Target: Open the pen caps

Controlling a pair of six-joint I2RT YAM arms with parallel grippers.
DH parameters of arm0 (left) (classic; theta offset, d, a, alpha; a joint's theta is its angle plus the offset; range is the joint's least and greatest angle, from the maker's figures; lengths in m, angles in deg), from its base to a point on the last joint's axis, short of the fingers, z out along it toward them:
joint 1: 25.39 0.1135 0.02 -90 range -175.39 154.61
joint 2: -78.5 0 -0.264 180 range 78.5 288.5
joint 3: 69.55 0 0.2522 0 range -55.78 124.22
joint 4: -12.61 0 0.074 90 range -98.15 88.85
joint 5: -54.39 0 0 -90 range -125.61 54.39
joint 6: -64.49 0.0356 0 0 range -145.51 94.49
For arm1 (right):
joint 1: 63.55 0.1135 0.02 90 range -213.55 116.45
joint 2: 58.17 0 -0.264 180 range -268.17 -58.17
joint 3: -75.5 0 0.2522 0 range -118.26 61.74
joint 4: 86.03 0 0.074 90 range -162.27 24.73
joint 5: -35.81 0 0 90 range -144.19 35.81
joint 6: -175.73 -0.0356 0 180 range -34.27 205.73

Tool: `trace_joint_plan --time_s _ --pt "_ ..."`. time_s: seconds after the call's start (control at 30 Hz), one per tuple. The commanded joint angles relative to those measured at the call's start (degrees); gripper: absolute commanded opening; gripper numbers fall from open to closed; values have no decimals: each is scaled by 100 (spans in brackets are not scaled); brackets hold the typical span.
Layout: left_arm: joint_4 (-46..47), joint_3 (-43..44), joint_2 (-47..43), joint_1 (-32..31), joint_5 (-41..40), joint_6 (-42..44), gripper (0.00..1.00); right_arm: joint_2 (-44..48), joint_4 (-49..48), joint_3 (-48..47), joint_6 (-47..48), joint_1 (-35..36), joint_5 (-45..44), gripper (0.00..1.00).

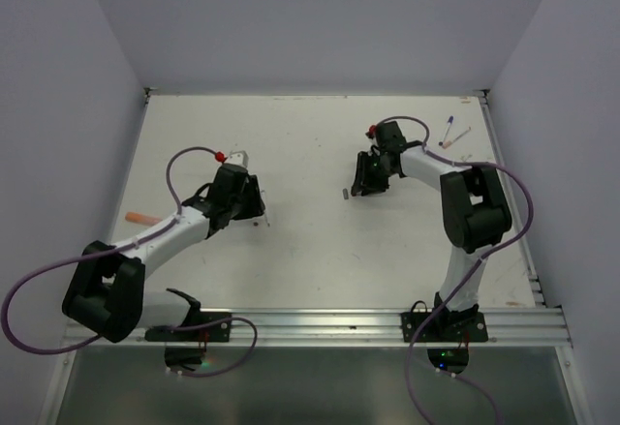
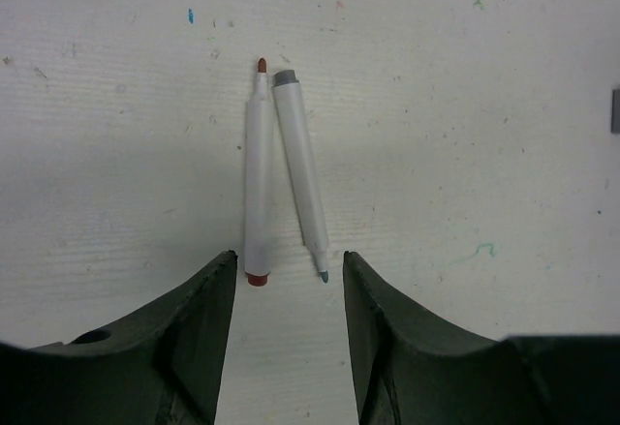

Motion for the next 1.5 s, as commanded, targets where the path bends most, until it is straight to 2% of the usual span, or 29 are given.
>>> trace_joint_plan --time_s 0.0,0.17,0.37,0.53,0.63,0.8,1.0,1.17,1.47 --pt "-51 -9 -410 43 44 -47 51 712 -107 57 -15 19 -324 40" --pt "-113 44 -850 43 237 -65 53 1170 -72 75 -173 2 -1342 41" --pt "203 88 -1316 34 922 -56 53 1162 -27 -355 -437 -209 -2582 50" --pt "870 -131 -1518 -10 1397 -205 53 672 -430 -654 -604 -674 -3215 50" --pt "1335 -342 -1598 -132 1494 -293 53 416 -1009 -778 -333 -798 -3584 50" --pt "1951 -676 -1519 -344 1696 -425 53 -226 -1407 -1356 -113 -983 -4155 52" --pt "2462 -861 -1229 -730 1740 -390 53 -858 -1873 -1945 319 -1175 -4420 58" --pt "2743 -1019 -1044 -775 1793 -390 53 -1386 -1583 -2692 266 -1465 -4412 58" --pt "2946 -1143 -886 -775 1855 -329 53 -1993 -1399 -3379 354 -2046 -4034 57"
